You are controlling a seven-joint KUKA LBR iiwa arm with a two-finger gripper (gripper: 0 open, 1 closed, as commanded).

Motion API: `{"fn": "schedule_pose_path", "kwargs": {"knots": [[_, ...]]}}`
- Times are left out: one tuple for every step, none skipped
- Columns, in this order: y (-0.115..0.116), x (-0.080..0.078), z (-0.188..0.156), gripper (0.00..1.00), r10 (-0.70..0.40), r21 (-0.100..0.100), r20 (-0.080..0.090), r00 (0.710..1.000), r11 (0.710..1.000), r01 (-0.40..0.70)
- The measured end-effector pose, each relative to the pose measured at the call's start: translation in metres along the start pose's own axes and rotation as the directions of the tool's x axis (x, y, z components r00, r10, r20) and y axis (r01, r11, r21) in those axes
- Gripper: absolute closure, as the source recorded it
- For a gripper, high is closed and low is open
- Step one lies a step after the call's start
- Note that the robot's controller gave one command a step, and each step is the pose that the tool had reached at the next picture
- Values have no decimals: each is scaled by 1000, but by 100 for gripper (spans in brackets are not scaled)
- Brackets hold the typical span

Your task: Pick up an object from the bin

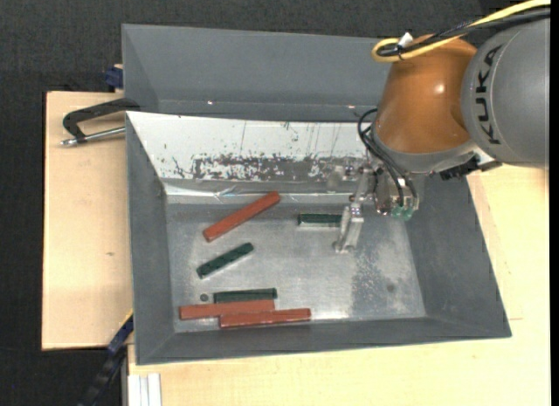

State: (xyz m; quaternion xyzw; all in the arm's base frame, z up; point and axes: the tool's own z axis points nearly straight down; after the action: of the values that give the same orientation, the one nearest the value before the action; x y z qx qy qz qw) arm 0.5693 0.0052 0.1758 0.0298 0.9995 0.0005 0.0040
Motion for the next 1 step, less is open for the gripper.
{"fn": "schedule_pose_path", "kwargs": {"knots": [[-16,-18,59,0,30,-1,-3,1000,1000,-30]]}}
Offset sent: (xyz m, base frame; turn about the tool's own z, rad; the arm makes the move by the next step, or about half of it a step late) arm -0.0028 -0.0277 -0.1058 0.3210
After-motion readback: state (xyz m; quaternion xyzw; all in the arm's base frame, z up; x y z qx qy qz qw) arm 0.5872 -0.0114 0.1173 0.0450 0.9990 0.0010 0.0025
